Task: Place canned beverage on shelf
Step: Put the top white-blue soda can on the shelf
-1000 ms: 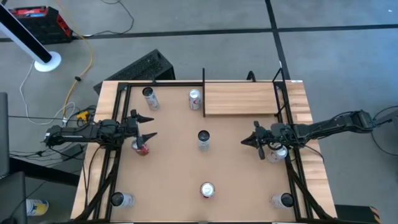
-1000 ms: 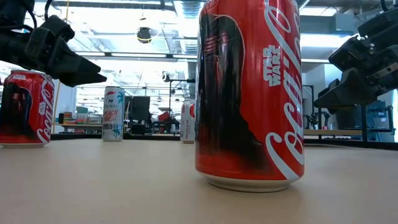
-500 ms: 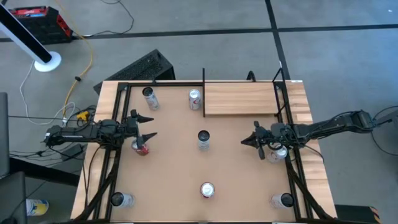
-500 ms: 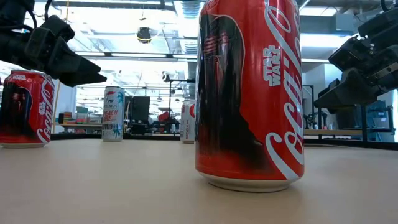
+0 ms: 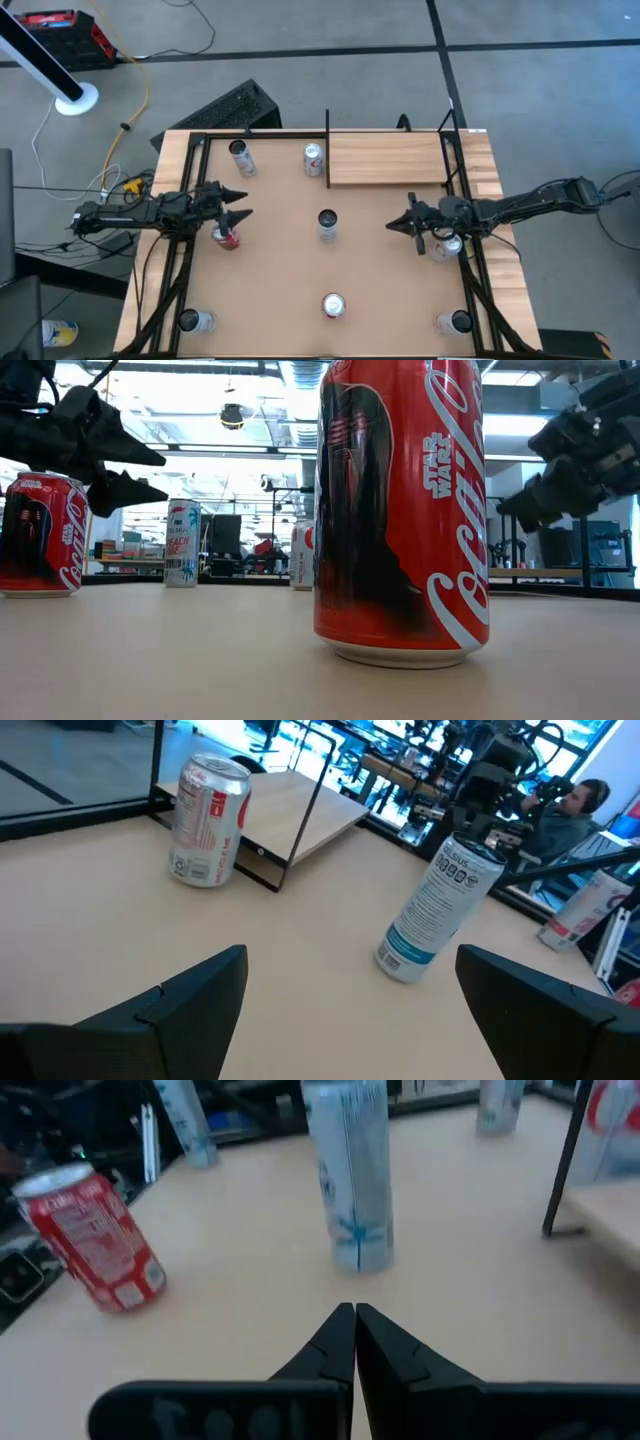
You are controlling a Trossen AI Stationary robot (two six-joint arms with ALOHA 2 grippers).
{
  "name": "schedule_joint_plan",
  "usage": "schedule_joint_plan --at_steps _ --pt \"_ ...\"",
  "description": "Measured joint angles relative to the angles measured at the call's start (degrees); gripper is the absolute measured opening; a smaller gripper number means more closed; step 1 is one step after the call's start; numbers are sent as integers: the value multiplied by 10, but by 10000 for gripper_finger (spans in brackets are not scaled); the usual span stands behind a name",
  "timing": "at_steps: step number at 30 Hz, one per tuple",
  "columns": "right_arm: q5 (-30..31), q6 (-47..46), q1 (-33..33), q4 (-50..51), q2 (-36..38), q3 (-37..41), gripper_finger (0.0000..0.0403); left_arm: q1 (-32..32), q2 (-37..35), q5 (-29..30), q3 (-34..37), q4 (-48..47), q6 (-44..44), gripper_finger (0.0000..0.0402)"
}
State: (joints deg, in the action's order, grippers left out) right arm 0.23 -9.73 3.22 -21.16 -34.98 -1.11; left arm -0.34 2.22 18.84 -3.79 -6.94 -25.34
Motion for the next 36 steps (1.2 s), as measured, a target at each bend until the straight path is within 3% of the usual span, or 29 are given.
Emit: schedule_joint_plan --at_steps 4,8,15,22,28,36 --pt "1 69 0 -87 0 -32 37 0 0 5 0 0 6 343" --pt "0 64 0 -106 0 -86 37 0 0 5 0 1 6 343" --pt "-2 66 22 23 -31 -217 37 0 0 6 0 2 7 343" --pt "-3 68 74 79 -168 -344 37 0 0 72 0 5 21 343" --pt "-3 70 105 116 -292 -451 40 0 0 80 0 5 42 343" --pt "35 166 99 220 -405 -593 91 0 0 74 0 3 22 343"
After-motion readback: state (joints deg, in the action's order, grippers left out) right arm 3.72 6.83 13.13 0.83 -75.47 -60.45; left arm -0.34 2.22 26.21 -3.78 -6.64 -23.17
